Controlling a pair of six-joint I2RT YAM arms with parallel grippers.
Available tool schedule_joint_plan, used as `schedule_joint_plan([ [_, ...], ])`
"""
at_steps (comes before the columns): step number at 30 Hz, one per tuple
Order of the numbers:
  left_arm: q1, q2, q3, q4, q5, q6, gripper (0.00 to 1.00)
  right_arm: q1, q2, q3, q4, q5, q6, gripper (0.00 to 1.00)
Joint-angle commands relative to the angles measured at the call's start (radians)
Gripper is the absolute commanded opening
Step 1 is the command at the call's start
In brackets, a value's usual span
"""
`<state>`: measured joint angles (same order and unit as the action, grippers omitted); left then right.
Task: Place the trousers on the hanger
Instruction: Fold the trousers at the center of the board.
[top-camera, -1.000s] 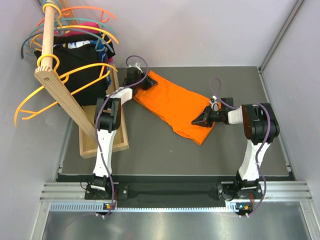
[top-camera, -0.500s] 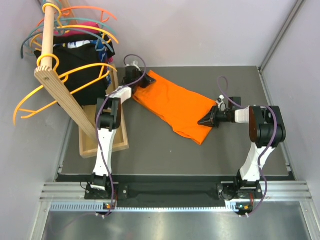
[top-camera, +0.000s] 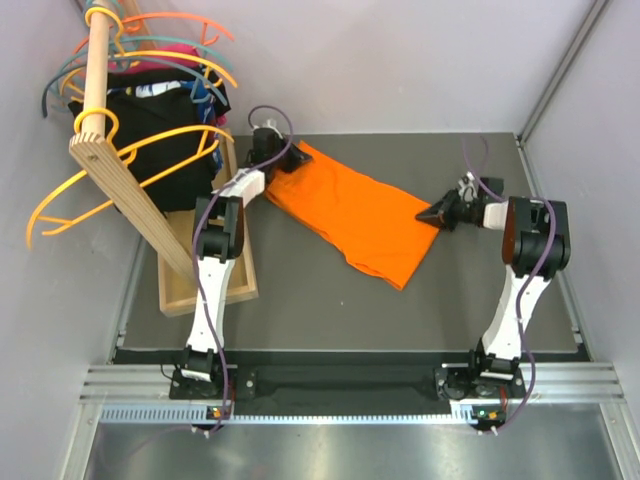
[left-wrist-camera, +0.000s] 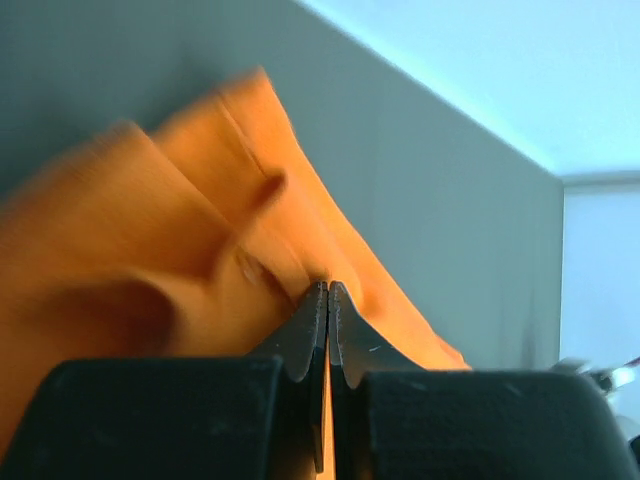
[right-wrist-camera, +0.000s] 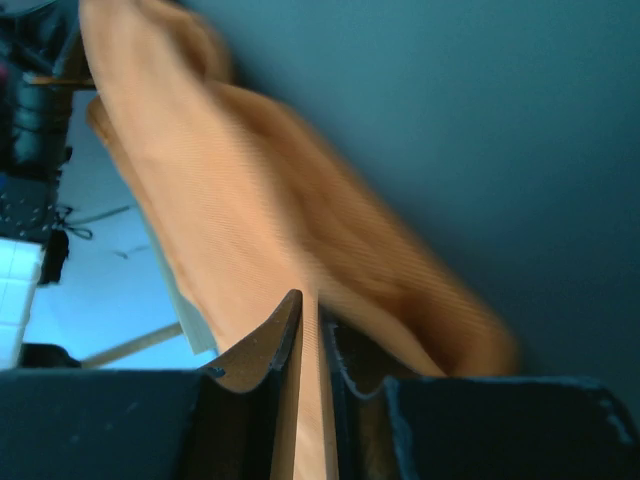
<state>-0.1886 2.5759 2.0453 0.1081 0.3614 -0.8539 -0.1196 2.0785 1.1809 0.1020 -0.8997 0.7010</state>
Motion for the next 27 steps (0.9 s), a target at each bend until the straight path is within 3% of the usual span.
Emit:
schedule_joint_plan([
  [1, 0.054, 0.070, 0.122, -0.079, -0.019, 0.015, 0.00, -0.049, 0.026, -0.078, 0.025, 0.036, -0.032, 0.13],
  [3, 0.061, 0.067, 0.102, -0.059, -0.001, -0.003, 0.00, -0.046, -0.018, -0.051, -0.096, 0.090, -0.095, 0.13],
  [5, 0.058, 0.040, 0.070, -0.056, -0.002, -0.005, 0.00, -0.037, -0.078, -0.049, -0.101, 0.071, -0.101, 0.13],
  [9, 0.058, -0.019, 0.036, -0.100, -0.001, 0.033, 0.00, -0.012, -0.242, 0.029, -0.352, 0.174, -0.234, 0.15],
  [12, 0.051, -0.086, -0.026, -0.105, 0.023, 0.035, 0.00, 0.052, -0.287, 0.075, -0.427, 0.109, -0.236, 0.16],
  [19, 0.031, -0.321, -0.347, -0.061, -0.018, -0.002, 0.00, 0.342, -0.239, -0.016, -0.290, 0.042, -0.163, 0.19],
  [23, 0.031, -0.310, -0.353, -0.105, -0.026, 0.001, 0.00, 0.341, -0.248, -0.183, -0.119, 0.015, -0.058, 0.19],
  [27, 0.029, -0.211, -0.254, -0.212, -0.045, 0.030, 0.00, 0.218, -0.250, -0.331, -0.110, 0.048, -0.084, 0.18],
])
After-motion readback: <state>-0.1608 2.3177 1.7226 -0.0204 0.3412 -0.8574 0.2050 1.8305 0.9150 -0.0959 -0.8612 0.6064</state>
